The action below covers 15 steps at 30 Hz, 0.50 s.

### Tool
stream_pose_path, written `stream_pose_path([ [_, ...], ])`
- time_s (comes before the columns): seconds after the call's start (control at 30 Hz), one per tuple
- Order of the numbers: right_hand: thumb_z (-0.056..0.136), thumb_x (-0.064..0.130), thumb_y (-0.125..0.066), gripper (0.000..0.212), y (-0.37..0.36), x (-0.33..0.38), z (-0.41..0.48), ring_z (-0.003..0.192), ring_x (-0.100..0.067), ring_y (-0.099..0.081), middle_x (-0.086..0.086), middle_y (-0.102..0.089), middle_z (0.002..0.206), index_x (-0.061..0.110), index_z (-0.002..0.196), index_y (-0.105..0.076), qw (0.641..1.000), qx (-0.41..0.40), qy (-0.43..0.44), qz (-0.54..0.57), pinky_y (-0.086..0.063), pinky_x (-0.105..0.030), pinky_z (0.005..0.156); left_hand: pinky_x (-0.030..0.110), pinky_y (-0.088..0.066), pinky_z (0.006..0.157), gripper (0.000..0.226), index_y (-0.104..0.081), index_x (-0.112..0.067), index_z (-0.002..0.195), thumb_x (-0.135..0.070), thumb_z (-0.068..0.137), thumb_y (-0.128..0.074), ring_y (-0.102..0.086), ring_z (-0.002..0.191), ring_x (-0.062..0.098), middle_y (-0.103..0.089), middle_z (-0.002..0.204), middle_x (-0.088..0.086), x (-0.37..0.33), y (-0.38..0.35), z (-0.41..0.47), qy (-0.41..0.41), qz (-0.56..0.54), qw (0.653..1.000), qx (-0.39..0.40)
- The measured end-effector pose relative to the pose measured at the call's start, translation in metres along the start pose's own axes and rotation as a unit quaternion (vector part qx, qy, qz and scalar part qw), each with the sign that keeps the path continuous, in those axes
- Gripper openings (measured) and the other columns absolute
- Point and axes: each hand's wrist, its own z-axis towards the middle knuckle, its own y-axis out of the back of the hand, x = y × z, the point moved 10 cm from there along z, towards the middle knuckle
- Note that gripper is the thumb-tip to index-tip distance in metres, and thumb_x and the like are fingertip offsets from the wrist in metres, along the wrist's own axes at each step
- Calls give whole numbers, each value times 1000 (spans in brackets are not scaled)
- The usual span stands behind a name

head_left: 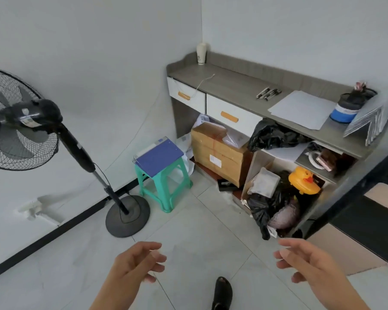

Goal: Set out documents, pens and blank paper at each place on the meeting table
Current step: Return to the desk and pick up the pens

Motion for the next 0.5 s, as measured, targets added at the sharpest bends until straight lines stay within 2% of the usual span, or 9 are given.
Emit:
stream_pose_path([
  [0.27, 89, 0, -63, 15, -34, 130, 166, 76, -27, -67, -19, -74, 87, 8, 100, -68, 1000, 21, 21, -10, -44, -32, 55, 36, -56, 63, 16, -69, -5, 99, -1, 92, -55, -72, 76, 28, -76, 85, 13, -94, 4, 154, -13, -6, 1000, -17],
  [0.43, 89, 3, -63, 16, -51, 184, 248, 84, -31, -69, -10, -76, 84, 13, 101, -69, 998, 14, 43, -36, -48, -28, 54, 37, -55, 63, 15, -69, -4, 99, 0, 92, -55, -72, 75, 29, -76, 84, 15, -123, 8, 252, 1, -21, 1000, -7],
  [0.5, 89, 4, -63, 16, -52, 191, 283, 87, -36, -69, -10, -77, 84, 13, 101, -69, 998, -12, 37, -41, -49, -30, 55, 40, -55, 65, 12, -69, -4, 100, -5, 88, -64, -72, 77, 31, -76, 85, 15, -136, 10, 302, 5, -21, 1000, 4],
])
